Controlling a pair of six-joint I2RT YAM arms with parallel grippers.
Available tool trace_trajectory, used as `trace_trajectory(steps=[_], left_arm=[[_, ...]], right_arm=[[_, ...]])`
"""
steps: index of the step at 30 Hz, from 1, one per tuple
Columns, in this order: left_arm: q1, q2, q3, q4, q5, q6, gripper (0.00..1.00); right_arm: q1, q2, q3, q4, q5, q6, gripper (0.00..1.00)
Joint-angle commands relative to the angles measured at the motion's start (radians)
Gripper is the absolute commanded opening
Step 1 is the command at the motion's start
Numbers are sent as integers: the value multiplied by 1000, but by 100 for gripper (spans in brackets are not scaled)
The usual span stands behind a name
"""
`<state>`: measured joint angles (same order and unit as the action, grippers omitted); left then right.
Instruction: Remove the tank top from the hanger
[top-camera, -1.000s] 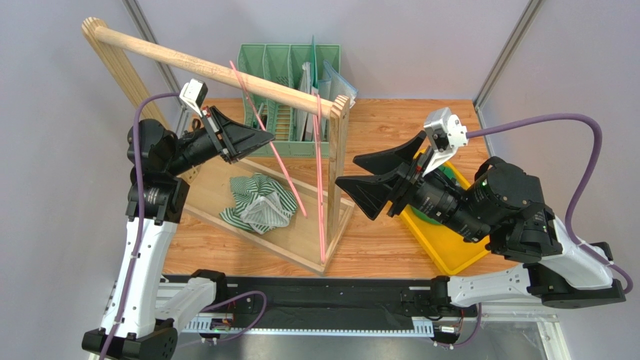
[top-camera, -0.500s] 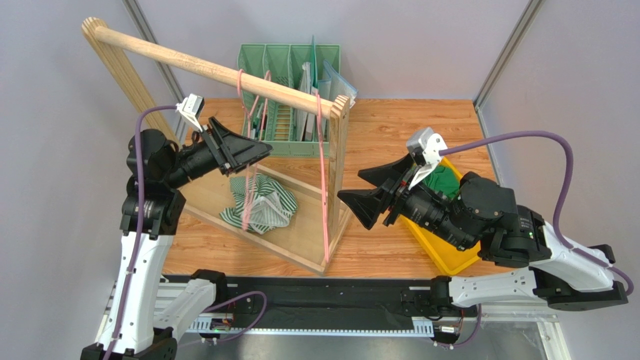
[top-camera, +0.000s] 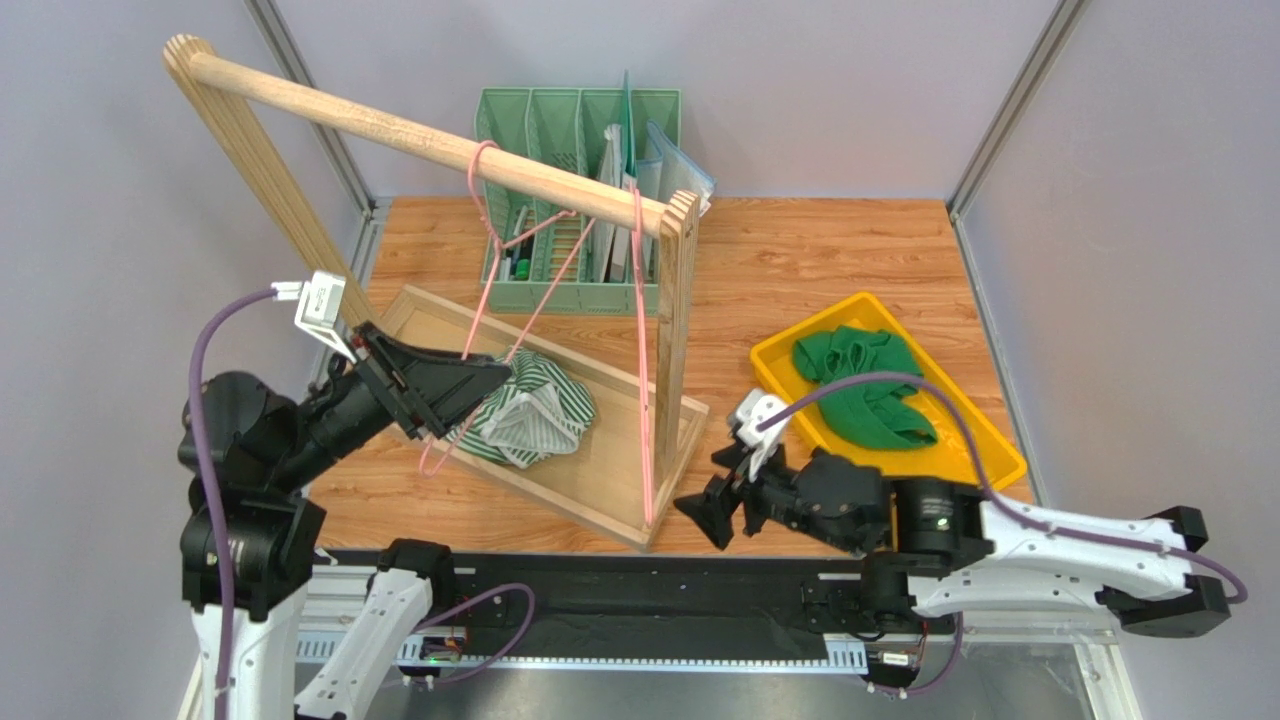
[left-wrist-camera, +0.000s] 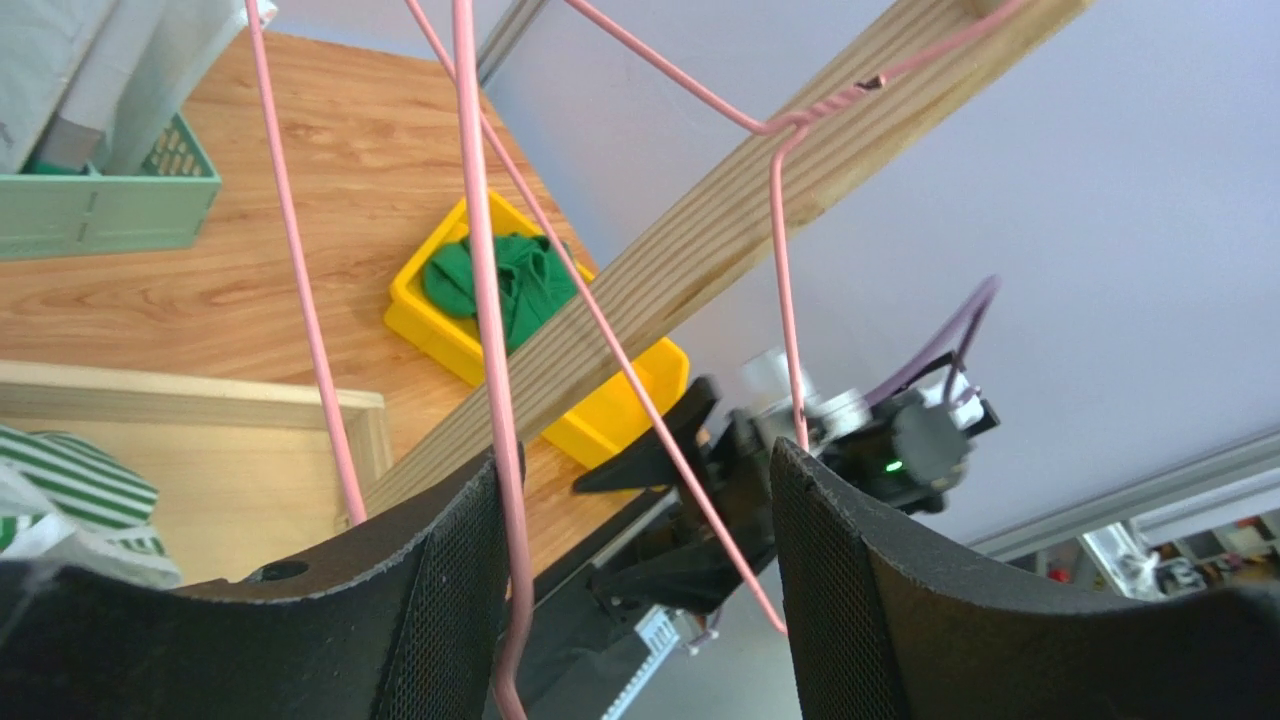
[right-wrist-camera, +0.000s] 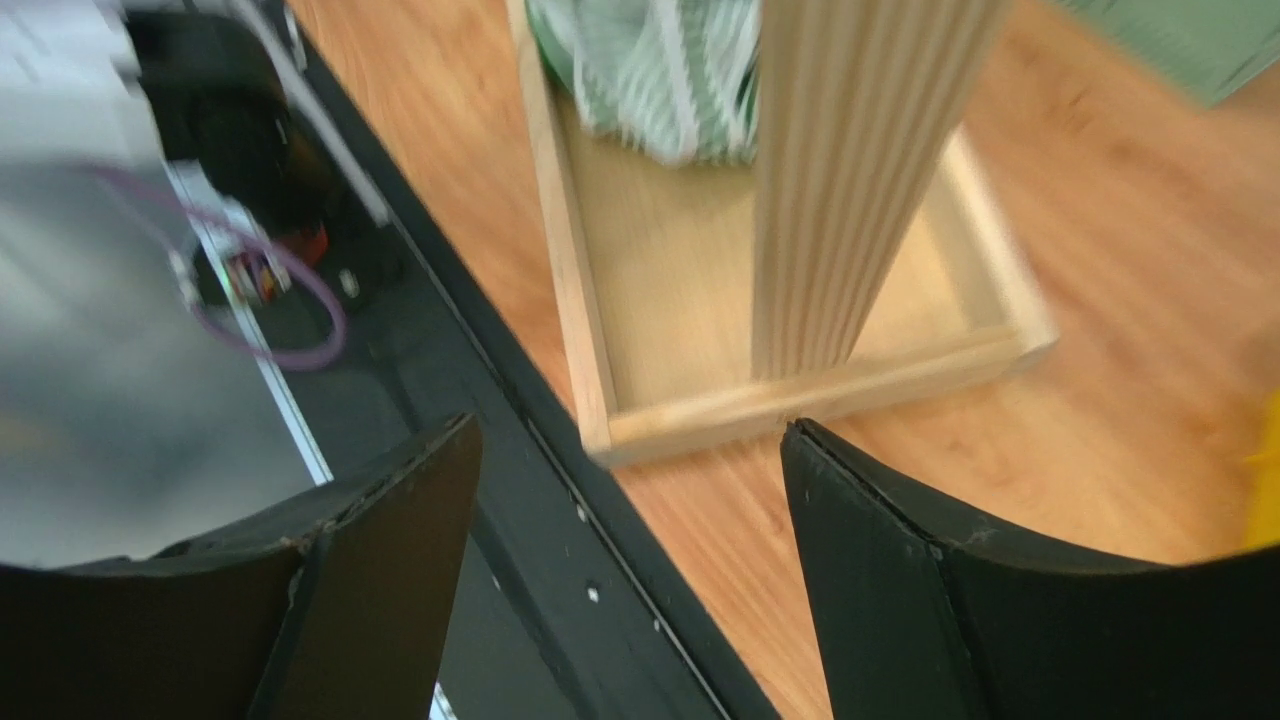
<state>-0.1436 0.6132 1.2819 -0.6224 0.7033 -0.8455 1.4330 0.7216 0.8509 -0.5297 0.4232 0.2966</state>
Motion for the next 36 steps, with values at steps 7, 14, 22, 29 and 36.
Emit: trace_trajectory(steps=[7, 14, 22, 29, 36], left_arm=[[-1, -95, 8, -180, -131, 151, 67], [1, -133, 0, -253, -169, 192, 67], [-1, -161, -10, -306, -185, 207, 67], [1, -161, 4, -347, -192, 235, 67], [1, -165, -4, -344, -196, 238, 67]], right_arm=[[99, 317, -382, 988, 57, -197, 83], [107, 727, -254, 1381, 107, -270, 88], [98, 1078, -78, 1740, 247, -424, 100], [-14, 1211, 45, 1662, 180, -378, 100], [-62, 1325, 131, 1603, 141, -379, 100]])
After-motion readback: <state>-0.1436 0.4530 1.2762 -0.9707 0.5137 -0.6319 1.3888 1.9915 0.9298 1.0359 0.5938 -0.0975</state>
